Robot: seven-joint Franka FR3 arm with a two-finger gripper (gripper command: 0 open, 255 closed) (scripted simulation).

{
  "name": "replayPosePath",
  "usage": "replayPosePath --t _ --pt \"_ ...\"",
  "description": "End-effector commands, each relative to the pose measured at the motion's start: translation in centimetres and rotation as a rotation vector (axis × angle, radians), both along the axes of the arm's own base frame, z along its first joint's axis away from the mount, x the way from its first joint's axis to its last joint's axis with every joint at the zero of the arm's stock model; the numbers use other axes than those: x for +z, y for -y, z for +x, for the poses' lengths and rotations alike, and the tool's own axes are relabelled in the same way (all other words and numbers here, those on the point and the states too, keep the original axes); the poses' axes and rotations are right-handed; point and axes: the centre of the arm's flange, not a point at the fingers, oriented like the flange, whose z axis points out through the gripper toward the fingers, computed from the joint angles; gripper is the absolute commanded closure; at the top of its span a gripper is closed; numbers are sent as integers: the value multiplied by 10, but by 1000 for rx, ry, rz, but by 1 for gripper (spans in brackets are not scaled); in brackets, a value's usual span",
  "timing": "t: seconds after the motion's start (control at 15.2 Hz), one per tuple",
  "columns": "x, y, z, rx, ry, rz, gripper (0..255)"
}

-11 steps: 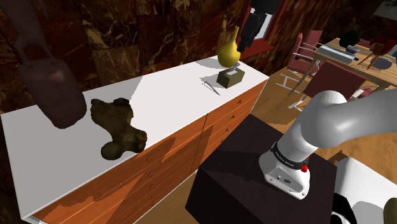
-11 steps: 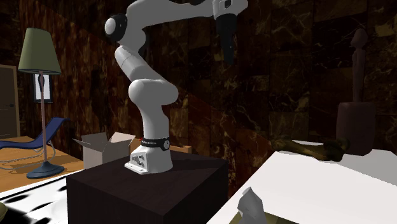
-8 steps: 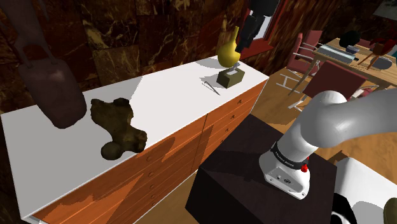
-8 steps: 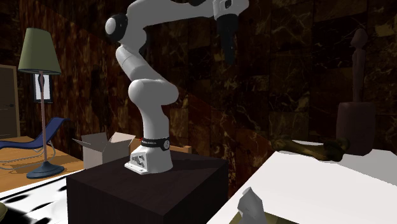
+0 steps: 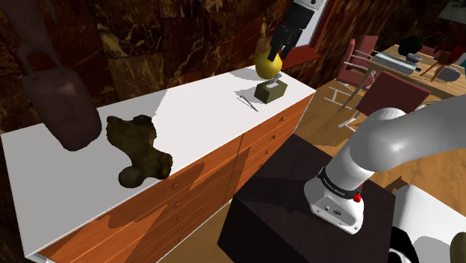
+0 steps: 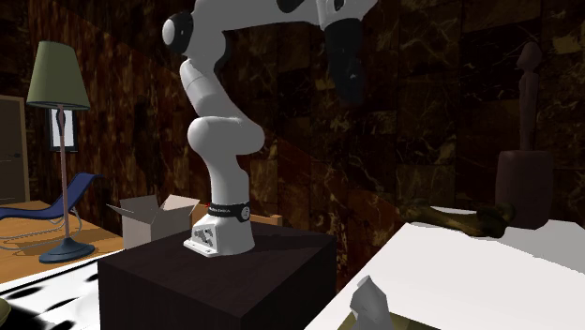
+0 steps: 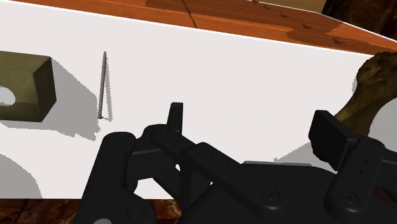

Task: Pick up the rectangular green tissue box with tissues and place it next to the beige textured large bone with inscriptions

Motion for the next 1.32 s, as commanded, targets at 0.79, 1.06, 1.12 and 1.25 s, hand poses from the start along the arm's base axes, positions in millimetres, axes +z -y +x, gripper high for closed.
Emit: replayPosePath --t 0.79,1.06,1.12,1.25 --pt "-89 153 52 -297 60 98 0" --pt "-116 198 59 -382 77 126 0" --pt "-123 210 61 -403 81 134 0" --pt "-138 232 63 -445 90 148 0"
